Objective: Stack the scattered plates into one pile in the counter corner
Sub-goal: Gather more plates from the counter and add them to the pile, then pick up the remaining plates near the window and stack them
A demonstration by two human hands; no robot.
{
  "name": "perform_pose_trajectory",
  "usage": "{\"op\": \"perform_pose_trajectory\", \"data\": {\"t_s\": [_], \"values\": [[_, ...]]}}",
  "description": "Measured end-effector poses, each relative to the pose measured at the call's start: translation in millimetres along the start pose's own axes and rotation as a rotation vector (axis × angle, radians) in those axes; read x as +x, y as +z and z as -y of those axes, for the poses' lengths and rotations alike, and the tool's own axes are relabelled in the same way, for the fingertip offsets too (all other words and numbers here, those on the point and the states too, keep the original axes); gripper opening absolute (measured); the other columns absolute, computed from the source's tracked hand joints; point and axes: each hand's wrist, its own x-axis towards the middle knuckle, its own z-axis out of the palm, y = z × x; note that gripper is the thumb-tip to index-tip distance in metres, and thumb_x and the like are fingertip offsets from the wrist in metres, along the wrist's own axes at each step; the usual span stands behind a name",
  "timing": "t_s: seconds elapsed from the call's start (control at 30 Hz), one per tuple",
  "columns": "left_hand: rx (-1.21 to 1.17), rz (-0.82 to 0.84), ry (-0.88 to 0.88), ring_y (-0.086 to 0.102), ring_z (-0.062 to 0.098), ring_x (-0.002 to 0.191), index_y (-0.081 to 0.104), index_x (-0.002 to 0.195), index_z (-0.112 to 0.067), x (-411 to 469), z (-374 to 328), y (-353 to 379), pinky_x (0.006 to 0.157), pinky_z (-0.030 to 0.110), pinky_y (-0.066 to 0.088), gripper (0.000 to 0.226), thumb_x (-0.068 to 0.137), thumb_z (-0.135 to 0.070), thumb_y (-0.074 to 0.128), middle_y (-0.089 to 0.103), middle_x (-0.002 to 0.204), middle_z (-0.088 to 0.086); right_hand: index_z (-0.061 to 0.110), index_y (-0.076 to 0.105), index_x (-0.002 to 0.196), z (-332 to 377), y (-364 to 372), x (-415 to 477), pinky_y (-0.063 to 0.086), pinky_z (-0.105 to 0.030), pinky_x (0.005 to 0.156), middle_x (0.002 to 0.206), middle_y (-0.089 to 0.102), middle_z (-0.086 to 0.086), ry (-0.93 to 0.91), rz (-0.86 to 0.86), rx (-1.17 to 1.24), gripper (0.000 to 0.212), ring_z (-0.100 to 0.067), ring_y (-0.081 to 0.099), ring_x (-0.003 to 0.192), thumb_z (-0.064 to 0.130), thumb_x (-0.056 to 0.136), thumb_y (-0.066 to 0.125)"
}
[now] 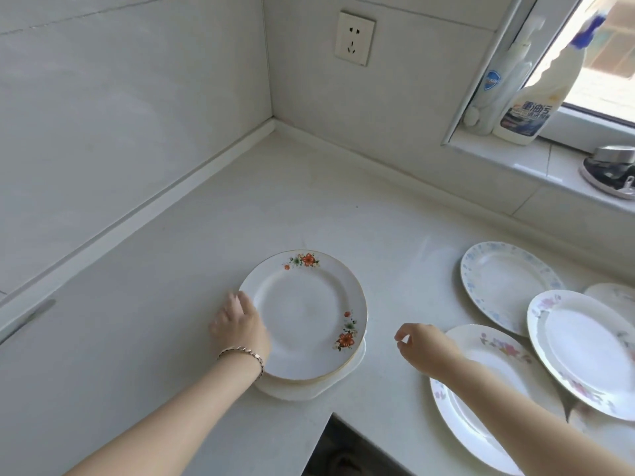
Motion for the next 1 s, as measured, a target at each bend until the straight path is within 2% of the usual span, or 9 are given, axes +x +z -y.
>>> {"op": "perform_pose_trajectory", "data": {"t_s": [0.07,0.13,0.27,0.4,0.6,0.77,0.83,0.9,1.0], "values": [[0.01,-0.139,0.194,0.025,0.033,0.14,0.03,0.143,-0.008,0,-14,-2,0.11,0.043,0.024,0.058,0.089,-0.015,0.052,0.021,0.154,0.013,0.023,0.057,0.118,-4,0,-4,0.043,-0.025,0.076,0.115,0.064,0.001,0.066,-0.039,-0.028,0.032,-0.021,0.061,0.102,0.02,0.091,0.039],[0.015,-0.179,0.415,0.036,0.031,0.13,0.051,0.127,-0.011,-2,-34,-7,0.104,0.04,0.028,0.039,0.088,-0.012,0.049,0.044,0.141,0.007,0.022,0.057,0.118,-10,-1,-11,0.043,-0.024,0.078,0.118,0.063,0.0,0.125,-0.042,-0.007,0.033,-0.021,0.06,0.107,0.02,0.09,0.04],[0.034,0.029,0.641,0.059,0.028,0.095,0.058,0.107,-0.013,-15,-91,-13,0.073,0.03,0.04,0.027,0.094,-0.014,0.034,0.067,0.107,0.007,0.021,0.061,0.115,-34,-6,-28,0.045,-0.025,0.08,0.115,0.066,-0.001,0.198,-0.096,0.086,0.031,-0.022,0.063,0.103,0.021,0.09,0.042],[0.113,0.145,0.758,0.06,0.029,0.107,0.058,0.11,-0.015,-35,-152,3,0.083,0.03,0.045,0.029,0.092,-0.016,0.035,0.064,0.116,0.007,0.022,0.062,0.115,-77,-18,-53,0.047,-0.028,0.084,0.116,0.066,0.002,0.33,-0.181,0.133,0.031,-0.02,0.061,0.107,0.023,0.09,0.043],[0.128,0.268,0.805,0.061,0.029,0.106,0.06,0.108,-0.013,-75,-232,30,0.084,0.03,0.047,0.028,0.091,-0.017,0.039,0.065,0.115,0.008,0.008,0.063,0.094,-180,-33,-82,0.049,-0.031,0.077,0.095,0.066,-0.009,0.577,-0.219,0.283,0.022,-0.028,0.061,0.093,0.013,0.083,0.045],[0.145,0.272,0.759,0.061,0.029,0.106,0.062,0.104,-0.015,-95,-282,52,0.085,0.03,0.047,0.027,0.089,-0.015,0.039,0.066,0.115,0.008,0.011,0.054,0.068,-271,-35,-87,0.04,-0.027,0.058,0.081,0.063,-0.012,0.674,-0.199,0.391,0.017,-0.03,0.06,0.083,0.015,0.085,0.051],[0.143,0.267,0.724,0.061,0.029,0.106,0.062,0.105,-0.015,-99,-298,59,0.084,0.029,0.046,0.027,0.09,-0.016,0.039,0.066,0.116,0.008,0.002,0.062,0.089,-301,-36,-79,0.042,-0.03,0.07,0.095,0.064,-0.018,0.703,-0.258,0.47,0.017,-0.034,0.06,0.102,0.015,0.087,0.051],[0.133,0.26,0.679,0.061,0.029,0.105,0.061,0.106,-0.015,-102,-310,66,0.082,0.028,0.045,0.027,0.09,-0.016,0.039,0.066,0.115,0.008,-0.01,0.053,0.115,-327,-37,-66,0.041,-0.032,0.079,0.115,0.059,-0.025,0.754,-0.308,0.577,0.039,-0.036,0.055,0.111,0.019,0.089,0.051],[0.126,0.248,0.623,0.061,0.028,0.1,0.062,0.103,-0.015,-104,-322,74,0.083,0.03,0.047,0.026,0.09,-0.017,0.039,0.067,0.111,0.008,-0.012,0.049,0.12,-353,-39,-49,0.04,-0.031,0.073,0.109,0.058,-0.022,0.784,-0.302,0.766,0.048,-0.036,0.057,0.1,0.025,0.089,0.052]]}}
